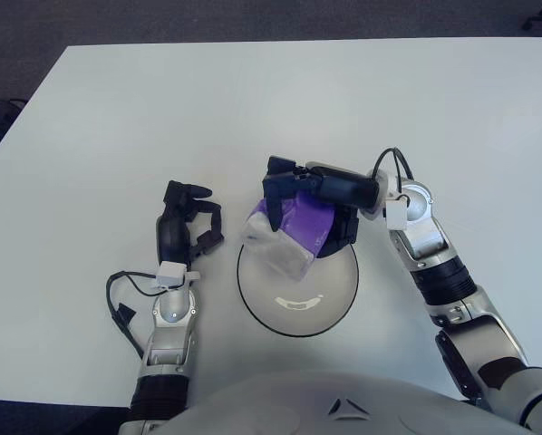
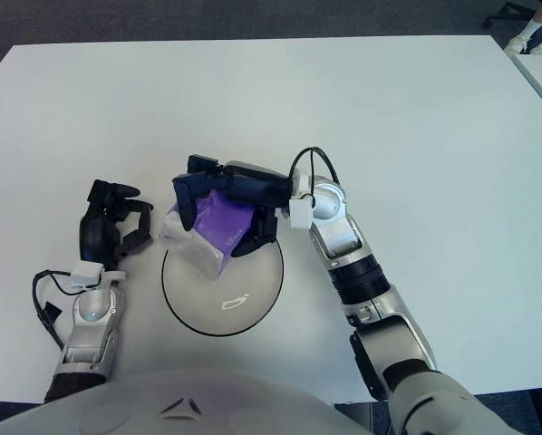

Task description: Put the tissue paper into the plate.

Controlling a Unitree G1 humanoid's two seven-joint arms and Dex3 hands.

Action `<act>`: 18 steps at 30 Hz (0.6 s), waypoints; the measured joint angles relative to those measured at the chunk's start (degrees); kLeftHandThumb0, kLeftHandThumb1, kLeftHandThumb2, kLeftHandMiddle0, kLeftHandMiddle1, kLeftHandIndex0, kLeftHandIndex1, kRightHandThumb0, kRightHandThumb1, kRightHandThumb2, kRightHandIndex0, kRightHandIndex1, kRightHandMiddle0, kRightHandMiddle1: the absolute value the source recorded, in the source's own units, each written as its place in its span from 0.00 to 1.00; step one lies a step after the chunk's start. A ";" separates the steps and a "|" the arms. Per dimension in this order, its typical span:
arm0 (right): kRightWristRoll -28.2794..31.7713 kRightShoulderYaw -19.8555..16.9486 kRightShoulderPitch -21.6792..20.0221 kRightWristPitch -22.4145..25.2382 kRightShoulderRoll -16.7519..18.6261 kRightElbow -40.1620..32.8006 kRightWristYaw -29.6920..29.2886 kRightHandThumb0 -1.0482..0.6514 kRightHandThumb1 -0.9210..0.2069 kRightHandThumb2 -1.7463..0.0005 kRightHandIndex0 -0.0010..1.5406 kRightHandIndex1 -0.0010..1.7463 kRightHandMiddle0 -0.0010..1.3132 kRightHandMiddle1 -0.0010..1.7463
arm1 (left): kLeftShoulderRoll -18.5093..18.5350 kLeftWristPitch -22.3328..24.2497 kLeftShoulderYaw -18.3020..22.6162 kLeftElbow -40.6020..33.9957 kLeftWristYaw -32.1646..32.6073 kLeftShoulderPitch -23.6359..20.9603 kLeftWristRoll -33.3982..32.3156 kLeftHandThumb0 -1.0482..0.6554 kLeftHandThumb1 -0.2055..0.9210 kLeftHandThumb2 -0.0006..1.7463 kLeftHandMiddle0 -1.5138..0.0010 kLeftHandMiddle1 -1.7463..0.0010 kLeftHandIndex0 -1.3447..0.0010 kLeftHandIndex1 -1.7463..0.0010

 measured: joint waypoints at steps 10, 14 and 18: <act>-1.33 -0.43 -1.27 -7.61 -1.64 1.91 -1.41 0.06 0.00 0.51 0.00 0.08 0.00 0.18 | -0.12 -0.06 0.25 0.34 -0.09 -0.38 -1.68 0.61 0.69 0.50 0.60 0.26 0.75 0.00; -1.49 -0.42 -2.40 -10.15 -2.70 3.17 -1.41 0.02 0.00 0.49 0.00 0.02 0.00 0.04 | -0.38 0.30 0.23 0.41 0.36 -0.53 -1.64 0.61 0.75 0.45 0.61 0.25 0.80 0.00; -1.52 -0.31 -3.36 -10.61 -3.98 3.84 -0.94 0.00 0.00 0.52 0.00 0.00 0.00 0.01 | -0.55 0.69 0.23 0.50 1.07 -0.69 -1.53 0.61 0.78 0.43 0.62 0.23 0.83 0.00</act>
